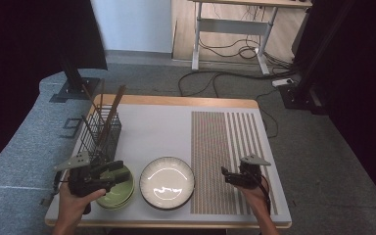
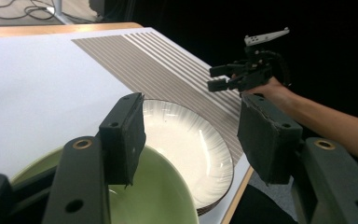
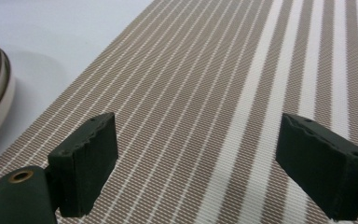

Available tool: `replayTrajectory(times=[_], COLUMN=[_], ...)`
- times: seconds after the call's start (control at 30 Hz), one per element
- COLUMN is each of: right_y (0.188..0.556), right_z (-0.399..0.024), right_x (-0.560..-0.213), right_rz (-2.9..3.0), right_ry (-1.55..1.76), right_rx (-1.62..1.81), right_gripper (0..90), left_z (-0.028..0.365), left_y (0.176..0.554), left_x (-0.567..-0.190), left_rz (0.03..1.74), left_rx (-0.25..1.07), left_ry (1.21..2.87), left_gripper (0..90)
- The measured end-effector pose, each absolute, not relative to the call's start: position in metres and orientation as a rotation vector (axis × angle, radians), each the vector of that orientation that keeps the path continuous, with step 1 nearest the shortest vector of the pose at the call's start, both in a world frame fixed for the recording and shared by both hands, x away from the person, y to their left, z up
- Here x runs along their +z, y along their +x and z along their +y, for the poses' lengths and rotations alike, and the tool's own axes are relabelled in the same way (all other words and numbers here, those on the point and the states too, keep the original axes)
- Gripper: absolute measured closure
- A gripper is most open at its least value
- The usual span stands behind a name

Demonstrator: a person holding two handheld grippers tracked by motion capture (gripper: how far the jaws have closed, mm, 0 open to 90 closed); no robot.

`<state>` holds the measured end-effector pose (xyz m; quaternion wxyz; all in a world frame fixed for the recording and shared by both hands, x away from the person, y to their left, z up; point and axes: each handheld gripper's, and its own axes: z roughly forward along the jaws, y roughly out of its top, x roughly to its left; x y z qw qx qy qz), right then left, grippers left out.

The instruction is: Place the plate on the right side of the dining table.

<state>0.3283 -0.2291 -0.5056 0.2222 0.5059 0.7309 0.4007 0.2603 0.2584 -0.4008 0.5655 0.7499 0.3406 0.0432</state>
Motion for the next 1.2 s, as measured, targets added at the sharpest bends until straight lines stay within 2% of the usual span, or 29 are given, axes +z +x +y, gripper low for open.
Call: replayTrajectory(times=[0.77,1.2], right_y=[0.320,0.313], right_z=[-0.225,-0.232], right_x=[-0.504,-0.503], right_rz=[2.035,1.995], right_ry=[1.355,1.371], right_rx=[1.114,1.117], right_gripper=[16.0,16.8], left_z=[0.233,0.198], left_y=[0.256,0.253], left_x=[-0.394,-0.400], left_rz=[0.759,0.728], left_rx=[0.145,0.145], left_ry=[1.822,1.893], left_gripper=[39.0,37.6])
